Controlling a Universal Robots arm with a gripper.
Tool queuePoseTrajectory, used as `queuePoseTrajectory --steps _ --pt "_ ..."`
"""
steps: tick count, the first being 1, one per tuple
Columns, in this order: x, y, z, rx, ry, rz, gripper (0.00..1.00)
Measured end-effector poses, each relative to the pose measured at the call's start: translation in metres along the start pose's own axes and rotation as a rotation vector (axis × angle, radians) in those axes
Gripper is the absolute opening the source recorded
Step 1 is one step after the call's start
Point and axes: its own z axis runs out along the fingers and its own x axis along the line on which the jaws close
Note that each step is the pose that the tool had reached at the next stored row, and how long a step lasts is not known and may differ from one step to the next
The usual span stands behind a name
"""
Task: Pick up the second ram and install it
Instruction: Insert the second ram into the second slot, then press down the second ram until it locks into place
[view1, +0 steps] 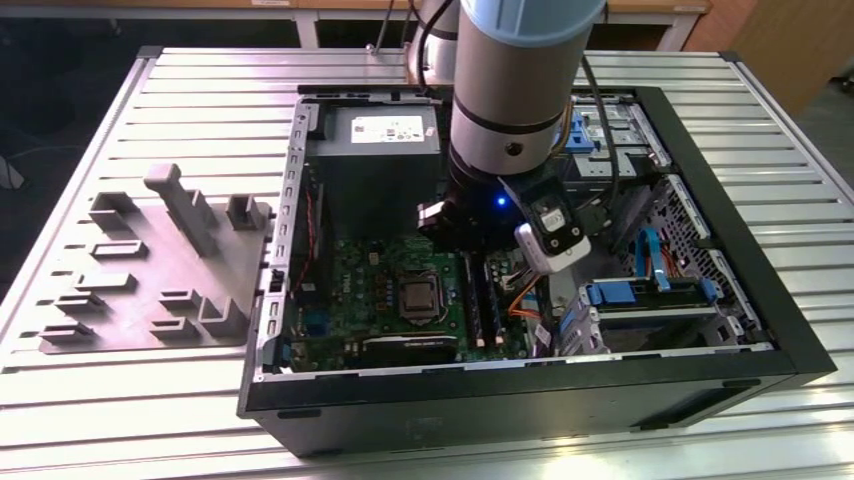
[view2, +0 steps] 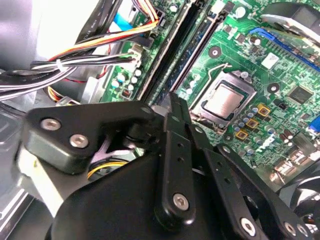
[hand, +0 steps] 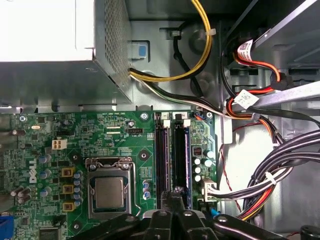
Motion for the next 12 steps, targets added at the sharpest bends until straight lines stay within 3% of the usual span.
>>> queuePoseTrajectory --steps 1,12 --pt "0.0 0.0 -0.0001 0.0 0.0 0.0 0.1" --pt "-0.0001 0.0002 -0.0039 0.0 0.0 0.0 0.1"
